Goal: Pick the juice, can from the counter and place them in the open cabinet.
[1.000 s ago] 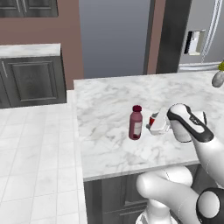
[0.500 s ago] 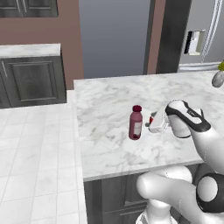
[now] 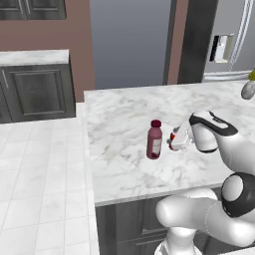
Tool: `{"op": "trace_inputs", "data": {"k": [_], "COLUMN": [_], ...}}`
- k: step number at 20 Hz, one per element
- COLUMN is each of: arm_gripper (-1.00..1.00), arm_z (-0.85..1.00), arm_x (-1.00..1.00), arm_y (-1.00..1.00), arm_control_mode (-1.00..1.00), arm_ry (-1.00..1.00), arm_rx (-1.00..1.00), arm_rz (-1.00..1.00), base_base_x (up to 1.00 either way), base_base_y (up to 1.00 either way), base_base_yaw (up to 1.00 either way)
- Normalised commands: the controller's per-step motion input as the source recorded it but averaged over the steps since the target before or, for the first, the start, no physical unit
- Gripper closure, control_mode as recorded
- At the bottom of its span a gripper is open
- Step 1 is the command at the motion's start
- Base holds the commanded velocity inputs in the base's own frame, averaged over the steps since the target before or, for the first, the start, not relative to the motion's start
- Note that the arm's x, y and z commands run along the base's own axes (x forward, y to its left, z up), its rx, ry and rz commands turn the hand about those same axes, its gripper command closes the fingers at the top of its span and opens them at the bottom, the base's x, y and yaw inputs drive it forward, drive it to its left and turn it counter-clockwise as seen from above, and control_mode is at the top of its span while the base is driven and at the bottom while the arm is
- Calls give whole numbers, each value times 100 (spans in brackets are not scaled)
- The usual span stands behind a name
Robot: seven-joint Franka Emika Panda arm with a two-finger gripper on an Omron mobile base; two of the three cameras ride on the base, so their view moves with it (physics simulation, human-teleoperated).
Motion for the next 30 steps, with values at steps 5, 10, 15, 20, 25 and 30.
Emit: {"op": "trace_inputs", "data": {"k": [5,10,15,20,25,30], "arm_gripper": [-100,-100,-100,-100,-100,-100], "arm_z": [0,-13,-24,-2,-8,-16], "arm_x": [2,5,19,28,24,0], "arm_y": [-1,0,7,8,9,13], "arm_control_mode": [-100,-100,-100,-100,-100,-100], "arm_ry": [0,0,0,0,0,1], "arm_rx": [0,0,0,0,0,0], "arm_rz": [0,1,0,0,0,0], "base_base_x": [0,0,0,0,0,0], "base_base_y": [0,0,0,0,0,0], "base_base_yaw": [0,0,0,0,0,0]}}
